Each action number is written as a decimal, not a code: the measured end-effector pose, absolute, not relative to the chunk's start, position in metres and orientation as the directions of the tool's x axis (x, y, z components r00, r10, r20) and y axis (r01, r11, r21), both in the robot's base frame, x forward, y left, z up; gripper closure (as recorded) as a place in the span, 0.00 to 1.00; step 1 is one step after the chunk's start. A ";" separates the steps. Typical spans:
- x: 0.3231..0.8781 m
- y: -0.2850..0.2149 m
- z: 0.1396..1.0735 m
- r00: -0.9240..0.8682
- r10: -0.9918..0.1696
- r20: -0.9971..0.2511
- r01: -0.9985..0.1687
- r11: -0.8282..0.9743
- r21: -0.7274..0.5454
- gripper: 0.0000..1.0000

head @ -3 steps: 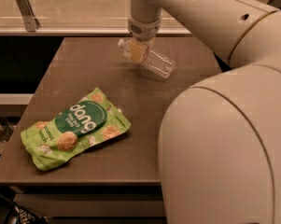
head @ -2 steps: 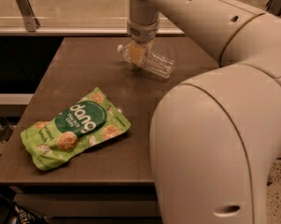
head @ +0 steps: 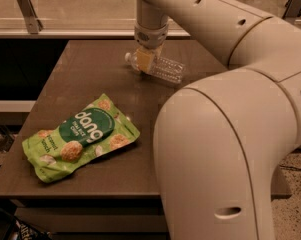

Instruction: Knock water bottle over

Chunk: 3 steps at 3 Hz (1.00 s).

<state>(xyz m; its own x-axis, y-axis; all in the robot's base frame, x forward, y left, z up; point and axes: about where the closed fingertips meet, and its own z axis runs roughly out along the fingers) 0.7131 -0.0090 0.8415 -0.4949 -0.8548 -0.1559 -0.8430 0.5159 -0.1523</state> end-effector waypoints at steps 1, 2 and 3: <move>0.713 -0.009 0.840 -0.495 -0.855 -0.155 -0.843 0.515 -0.151 0.59; 0.713 -0.009 0.841 -0.495 -0.855 -0.155 -0.843 0.515 -0.151 0.36; 0.714 -0.008 0.838 -0.494 -0.856 -0.153 -0.844 0.515 -0.150 0.12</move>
Offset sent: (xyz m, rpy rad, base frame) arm 0.0003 0.0004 -0.0013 -0.0006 0.0014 0.0005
